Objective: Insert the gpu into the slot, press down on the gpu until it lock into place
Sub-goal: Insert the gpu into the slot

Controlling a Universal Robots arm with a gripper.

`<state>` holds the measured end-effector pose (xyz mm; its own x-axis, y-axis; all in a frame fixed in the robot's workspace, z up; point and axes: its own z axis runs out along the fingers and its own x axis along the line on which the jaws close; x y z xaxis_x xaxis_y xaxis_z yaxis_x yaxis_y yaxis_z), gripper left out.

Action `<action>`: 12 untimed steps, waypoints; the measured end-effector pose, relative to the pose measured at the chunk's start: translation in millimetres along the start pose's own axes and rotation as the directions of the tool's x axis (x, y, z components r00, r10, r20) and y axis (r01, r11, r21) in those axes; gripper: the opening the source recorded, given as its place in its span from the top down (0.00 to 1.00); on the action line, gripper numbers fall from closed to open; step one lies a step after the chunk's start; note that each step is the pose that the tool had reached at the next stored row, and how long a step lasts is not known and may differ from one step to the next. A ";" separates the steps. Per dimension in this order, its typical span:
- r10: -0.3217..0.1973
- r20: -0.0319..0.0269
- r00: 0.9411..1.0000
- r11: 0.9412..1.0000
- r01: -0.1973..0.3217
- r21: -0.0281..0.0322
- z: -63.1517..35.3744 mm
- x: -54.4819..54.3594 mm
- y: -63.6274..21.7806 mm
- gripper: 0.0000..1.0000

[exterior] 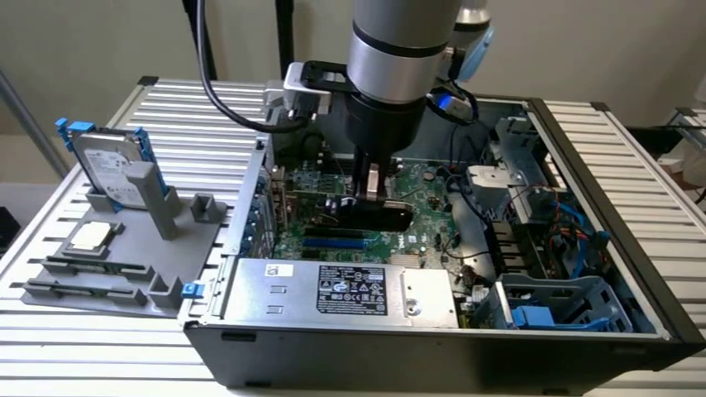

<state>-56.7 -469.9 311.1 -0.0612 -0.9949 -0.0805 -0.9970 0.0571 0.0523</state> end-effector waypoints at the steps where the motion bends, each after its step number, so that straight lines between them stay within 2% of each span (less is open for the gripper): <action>1: 0.000 0.000 1.000 1.000 0.000 0.000 2.0 -0.4 0.0 0.74; 7: -0.001 0.000 1.000 1.000 0.001 0.000 12.2 -2.7 1.7 0.74; 12: -0.001 0.000 1.000 1.000 0.001 0.000 16.8 -4.9 2.5 0.74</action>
<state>-59.7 -463.5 294.9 -0.0598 -0.9949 -0.0806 -0.9971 0.0557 0.0523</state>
